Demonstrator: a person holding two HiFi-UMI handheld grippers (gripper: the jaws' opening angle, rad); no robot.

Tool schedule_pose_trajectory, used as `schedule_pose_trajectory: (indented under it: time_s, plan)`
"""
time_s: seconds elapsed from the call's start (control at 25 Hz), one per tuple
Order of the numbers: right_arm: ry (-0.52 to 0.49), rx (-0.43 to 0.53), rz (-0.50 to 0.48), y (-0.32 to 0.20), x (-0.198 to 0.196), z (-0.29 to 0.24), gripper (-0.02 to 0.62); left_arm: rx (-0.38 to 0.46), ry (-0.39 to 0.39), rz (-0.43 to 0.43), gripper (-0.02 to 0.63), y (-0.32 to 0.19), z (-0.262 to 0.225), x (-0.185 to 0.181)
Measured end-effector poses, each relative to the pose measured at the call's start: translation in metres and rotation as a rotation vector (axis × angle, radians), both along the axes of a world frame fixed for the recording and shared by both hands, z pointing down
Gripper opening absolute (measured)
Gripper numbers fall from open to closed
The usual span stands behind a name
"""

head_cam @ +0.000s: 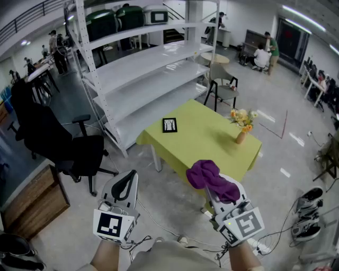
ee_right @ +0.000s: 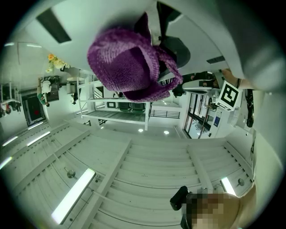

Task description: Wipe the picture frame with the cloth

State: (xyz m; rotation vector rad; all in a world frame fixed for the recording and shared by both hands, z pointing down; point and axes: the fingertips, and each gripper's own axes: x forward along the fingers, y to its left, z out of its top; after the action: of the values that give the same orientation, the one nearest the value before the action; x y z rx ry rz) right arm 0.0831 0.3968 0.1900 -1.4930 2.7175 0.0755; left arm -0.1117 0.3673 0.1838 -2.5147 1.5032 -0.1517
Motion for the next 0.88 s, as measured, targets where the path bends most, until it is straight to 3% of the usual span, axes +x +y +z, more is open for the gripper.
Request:
schedule_pose_trajectory:
  time_s: [0.88]
  plan:
    - [0.007, -0.03, -0.025, 0.007, 0.058, 0.027, 0.1, -0.008, -0.034, 0.009, 0.008, 0.011, 0.018, 0.071]
